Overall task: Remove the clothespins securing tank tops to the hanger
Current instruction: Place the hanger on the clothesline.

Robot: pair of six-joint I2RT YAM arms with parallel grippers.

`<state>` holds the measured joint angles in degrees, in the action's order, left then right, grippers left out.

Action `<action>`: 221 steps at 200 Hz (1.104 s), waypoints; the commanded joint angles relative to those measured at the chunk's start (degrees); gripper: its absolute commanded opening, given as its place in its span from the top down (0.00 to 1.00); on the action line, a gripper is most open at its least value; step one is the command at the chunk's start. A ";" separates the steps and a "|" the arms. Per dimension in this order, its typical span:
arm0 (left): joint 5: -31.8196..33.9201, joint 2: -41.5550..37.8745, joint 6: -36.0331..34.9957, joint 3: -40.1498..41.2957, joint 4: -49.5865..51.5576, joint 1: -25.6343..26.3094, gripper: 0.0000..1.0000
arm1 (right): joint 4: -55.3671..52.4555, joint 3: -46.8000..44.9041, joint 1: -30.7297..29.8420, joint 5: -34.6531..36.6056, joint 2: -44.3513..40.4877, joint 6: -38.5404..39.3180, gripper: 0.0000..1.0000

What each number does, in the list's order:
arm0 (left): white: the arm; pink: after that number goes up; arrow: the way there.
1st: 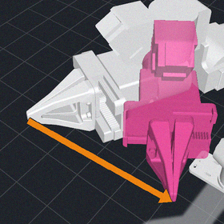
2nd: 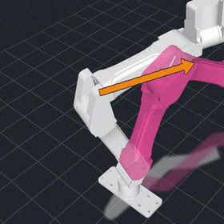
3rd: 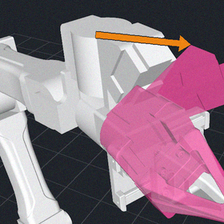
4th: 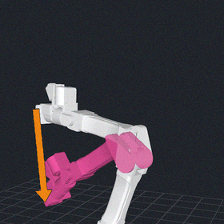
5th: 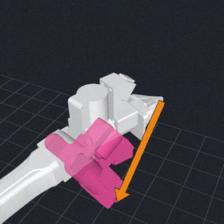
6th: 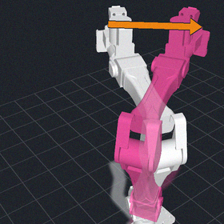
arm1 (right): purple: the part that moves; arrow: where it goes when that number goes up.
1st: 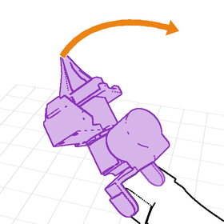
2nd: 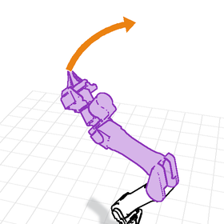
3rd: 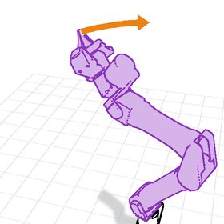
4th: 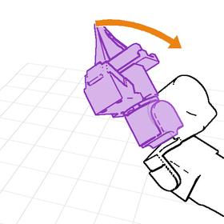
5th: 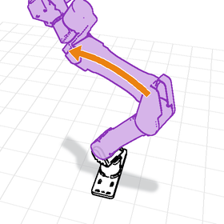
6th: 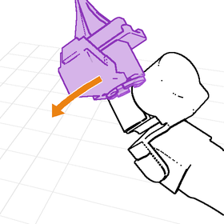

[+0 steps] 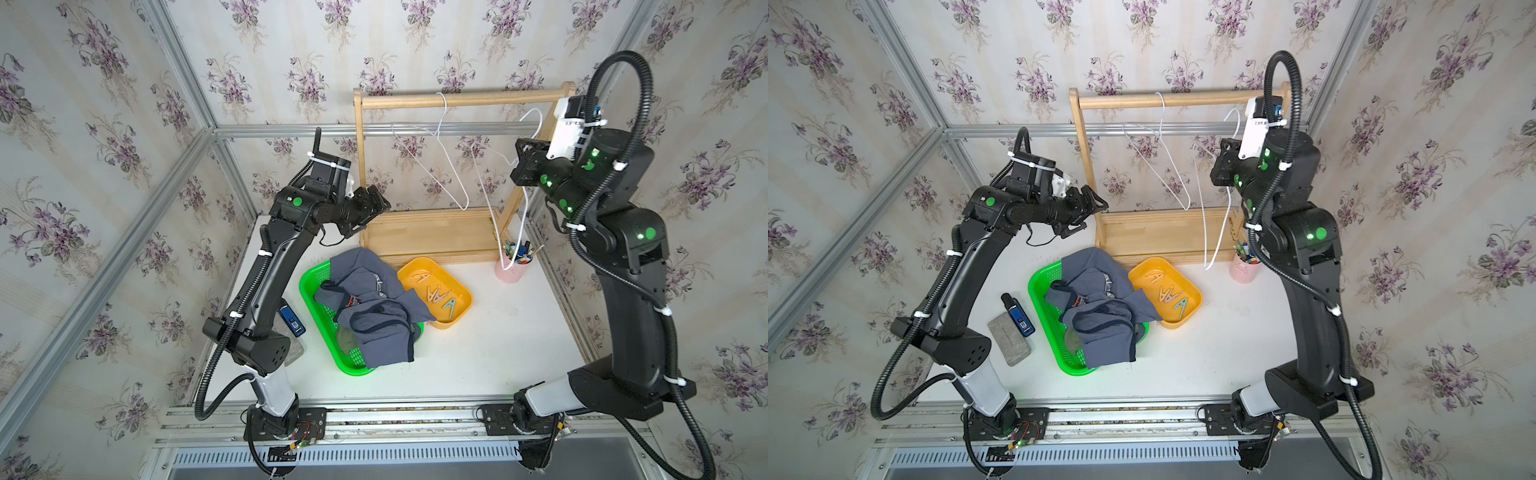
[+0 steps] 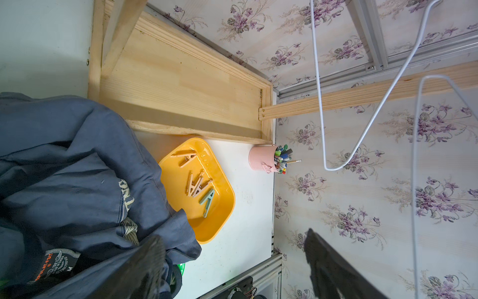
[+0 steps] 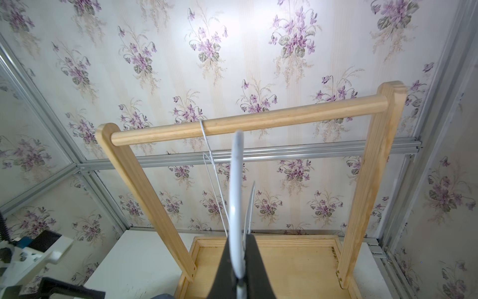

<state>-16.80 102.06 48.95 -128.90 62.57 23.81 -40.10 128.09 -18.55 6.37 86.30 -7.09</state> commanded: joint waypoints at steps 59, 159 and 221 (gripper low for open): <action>-2.89 -1.88 -2.93 4.72 -0.23 -2.11 0.13 | 15.36 6.86 8.86 -13.75 14.51 1.02 1.00; -6.20 -3.97 -4.11 9.02 -0.58 -6.92 0.13 | 20.25 21.32 11.08 -13.07 31.34 0.43 1.00; -7.63 -4.63 -4.43 9.93 -0.55 -8.25 0.13 | 24.12 21.97 11.14 -12.68 34.02 -1.34 1.00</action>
<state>-23.22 97.93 45.52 -119.09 62.37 15.94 -19.20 149.67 -7.42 -6.68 119.96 -7.57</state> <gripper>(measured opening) 0.872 0.050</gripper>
